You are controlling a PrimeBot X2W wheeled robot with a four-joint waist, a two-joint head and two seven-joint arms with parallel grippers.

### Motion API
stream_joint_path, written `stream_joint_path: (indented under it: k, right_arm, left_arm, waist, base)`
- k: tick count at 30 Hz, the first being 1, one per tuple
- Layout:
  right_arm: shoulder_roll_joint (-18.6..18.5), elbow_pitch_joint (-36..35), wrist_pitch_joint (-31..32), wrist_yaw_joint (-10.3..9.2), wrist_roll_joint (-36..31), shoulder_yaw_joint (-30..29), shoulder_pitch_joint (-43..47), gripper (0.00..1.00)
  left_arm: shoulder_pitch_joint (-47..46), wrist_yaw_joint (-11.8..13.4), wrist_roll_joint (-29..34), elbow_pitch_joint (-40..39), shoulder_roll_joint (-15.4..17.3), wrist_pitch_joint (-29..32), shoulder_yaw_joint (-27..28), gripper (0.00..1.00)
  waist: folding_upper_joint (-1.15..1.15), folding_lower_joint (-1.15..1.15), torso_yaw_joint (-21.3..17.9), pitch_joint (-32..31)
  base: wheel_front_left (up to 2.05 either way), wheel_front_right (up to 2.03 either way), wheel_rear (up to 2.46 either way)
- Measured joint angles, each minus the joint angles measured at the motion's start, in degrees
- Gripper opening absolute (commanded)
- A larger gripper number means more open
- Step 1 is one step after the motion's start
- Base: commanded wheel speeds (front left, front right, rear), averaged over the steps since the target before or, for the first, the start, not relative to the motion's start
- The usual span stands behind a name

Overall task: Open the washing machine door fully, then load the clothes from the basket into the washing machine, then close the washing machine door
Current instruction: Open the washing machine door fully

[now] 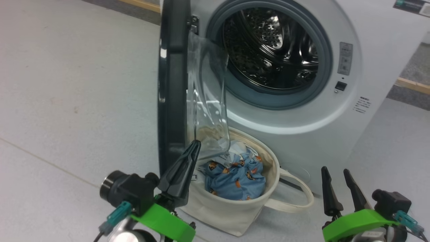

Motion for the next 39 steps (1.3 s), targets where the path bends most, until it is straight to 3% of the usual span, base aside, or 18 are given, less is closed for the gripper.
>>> stream_joint_path:
  k: [14, 26, 39]
  right_arm:
    - [0.0, 0.69, 0.0, 0.0, 0.01, 0.46, 0.76, 1.0]
    - [0.02, 0.76, 0.0, 0.0, 0.52, 0.57, 0.8, 1.0]
    - [0.53, 2.66, 0.0, 0.0, 0.52, 0.52, 0.77, 1.0]
  left_arm:
    - [-0.35, 5.08, -0.04, 12.55, -0.91, 2.4, 0.26, 0.0]
    - [-0.66, 7.33, -0.7, 15.92, -0.25, 1.4, 3.53, 0.0]
    - [-2.63, 8.01, -5.82, 19.31, 5.5, 1.05, 12.34, 0.0]
  waist:
    - [0.0, 0.0, -3.61, 0.19]
    - [0.0, 0.0, -1.68, 0.11]
    - [0.0, 0.0, -0.47, 0.72]
  base:
    - [0.0, 0.0, 0.0]
    - [0.0, 0.0, 0.0]
    - [0.0, 0.0, 0.0]
